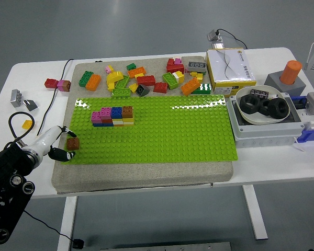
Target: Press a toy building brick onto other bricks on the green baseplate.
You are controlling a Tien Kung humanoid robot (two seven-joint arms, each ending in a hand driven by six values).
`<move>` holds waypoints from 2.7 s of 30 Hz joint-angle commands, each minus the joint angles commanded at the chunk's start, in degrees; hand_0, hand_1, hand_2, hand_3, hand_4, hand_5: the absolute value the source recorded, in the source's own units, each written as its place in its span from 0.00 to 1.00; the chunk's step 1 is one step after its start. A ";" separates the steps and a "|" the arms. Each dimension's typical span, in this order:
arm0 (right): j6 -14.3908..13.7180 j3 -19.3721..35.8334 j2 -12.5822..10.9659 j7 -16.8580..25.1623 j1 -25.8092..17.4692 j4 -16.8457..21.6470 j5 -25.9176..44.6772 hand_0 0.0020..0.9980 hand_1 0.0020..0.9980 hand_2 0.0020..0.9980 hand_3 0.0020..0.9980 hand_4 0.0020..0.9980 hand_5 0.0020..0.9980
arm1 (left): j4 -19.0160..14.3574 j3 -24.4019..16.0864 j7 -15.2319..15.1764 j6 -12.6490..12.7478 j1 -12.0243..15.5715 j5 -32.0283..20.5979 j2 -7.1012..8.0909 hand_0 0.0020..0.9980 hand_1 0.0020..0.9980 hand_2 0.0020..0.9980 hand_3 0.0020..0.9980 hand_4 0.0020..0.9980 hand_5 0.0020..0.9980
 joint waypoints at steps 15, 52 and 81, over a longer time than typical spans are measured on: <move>-0.05 0.21 -0.08 -0.04 0.04 0.00 -0.35 0.58 0.56 0.63 0.63 0.64 0.74 | 1.70 -0.54 -0.57 0.76 -0.07 0.33 -0.47 1.00 1.00 1.00 0.62 0.65 0.00; 0.00 0.37 -0.02 -0.20 0.65 0.00 -1.21 0.58 0.56 0.63 0.63 0.64 0.75 | 10.67 0.49 -4.73 6.20 -10.35 -1.00 -4.71 1.00 0.98 0.98 0.43 0.51 0.00; 0.05 0.21 -0.26 -0.36 1.43 0.00 -1.37 0.58 0.56 0.63 0.63 0.64 0.75 | 17.67 1.26 -5.95 7.48 -15.17 -1.88 -8.31 1.00 0.97 0.98 0.43 0.49 0.00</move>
